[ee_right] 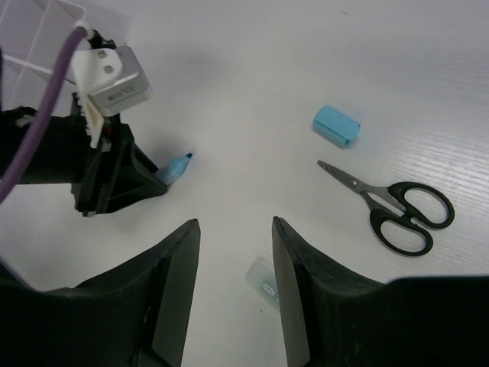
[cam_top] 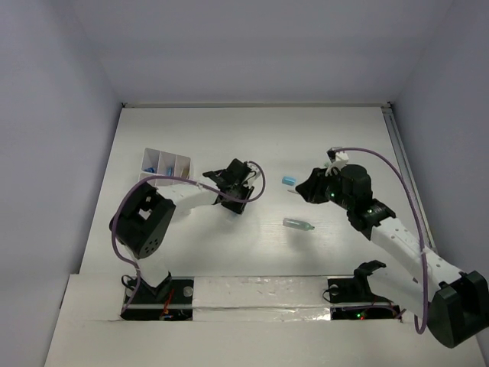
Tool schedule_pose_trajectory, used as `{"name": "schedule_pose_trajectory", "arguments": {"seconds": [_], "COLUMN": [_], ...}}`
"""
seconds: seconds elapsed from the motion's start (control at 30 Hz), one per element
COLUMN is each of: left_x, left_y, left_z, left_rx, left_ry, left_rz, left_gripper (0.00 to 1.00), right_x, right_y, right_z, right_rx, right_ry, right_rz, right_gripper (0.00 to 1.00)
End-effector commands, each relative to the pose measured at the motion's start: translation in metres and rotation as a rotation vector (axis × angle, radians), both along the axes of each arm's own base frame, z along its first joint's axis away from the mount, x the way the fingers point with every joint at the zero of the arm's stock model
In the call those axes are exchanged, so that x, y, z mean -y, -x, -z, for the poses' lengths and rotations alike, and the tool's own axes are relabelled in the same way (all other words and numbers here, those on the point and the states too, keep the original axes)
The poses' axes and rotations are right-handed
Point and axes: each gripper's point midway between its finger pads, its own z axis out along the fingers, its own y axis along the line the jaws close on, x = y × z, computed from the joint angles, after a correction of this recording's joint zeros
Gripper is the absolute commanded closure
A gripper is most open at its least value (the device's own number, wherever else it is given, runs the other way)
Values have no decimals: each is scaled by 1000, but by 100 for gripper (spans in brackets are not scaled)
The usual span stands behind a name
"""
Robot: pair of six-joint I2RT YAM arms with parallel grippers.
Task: Sort the stationery into containers
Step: Pick up the pen from the center of the board.
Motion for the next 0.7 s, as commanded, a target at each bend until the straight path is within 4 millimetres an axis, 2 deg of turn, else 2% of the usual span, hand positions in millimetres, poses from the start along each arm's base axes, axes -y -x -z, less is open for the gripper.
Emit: {"name": "schedule_pose_trajectory", "arguments": {"seconds": [0.0,0.07,0.13,0.17,0.23,0.27,0.3,0.43,0.47,0.5,0.57,0.6,0.67], "left_x": [-22,-18,-9,-5,11,14,23,29,27,26,24,24,23], "left_y": [31,29,28,28,28,29,34,44,49,54,58,60,59], "left_z": [9,1,-18,-26,-57,-66,-90,-137,-140,-150,-154,-157,-158], "left_rx": [-93,-68,-35,-26,9,16,33,88,81,81,84,91,99], "left_ry": [-50,-16,57,87,217,265,363,574,596,640,672,686,704], "left_rz": [-25,-26,-10,-1,38,48,86,156,169,197,217,216,211], "left_gripper": [100,100,100,100,100,100,100,100,100,100,100,100,100], "right_x": [-6,-8,-10,-11,-13,-13,-14,-22,-20,-22,-14,-15,-6], "right_y": [-9,-12,-17,-19,-25,-27,-29,-39,-47,-50,-58,-70,-74], "right_z": [-6,9,14,24,25,36,39,48,43,51,58,47,70], "right_rx": [11,-37,-53,-86,-97,-132,-144,-183,-167,-186,-196,-166,-238], "right_ry": [14,37,50,67,77,100,109,152,176,206,295,321,445], "right_rz": [-32,-39,-40,-46,-48,-48,-49,-56,-44,-47,-42,-47,-65], "right_gripper": [49,47,45,45,45,45,45,47,47,47,46,44,43]}}
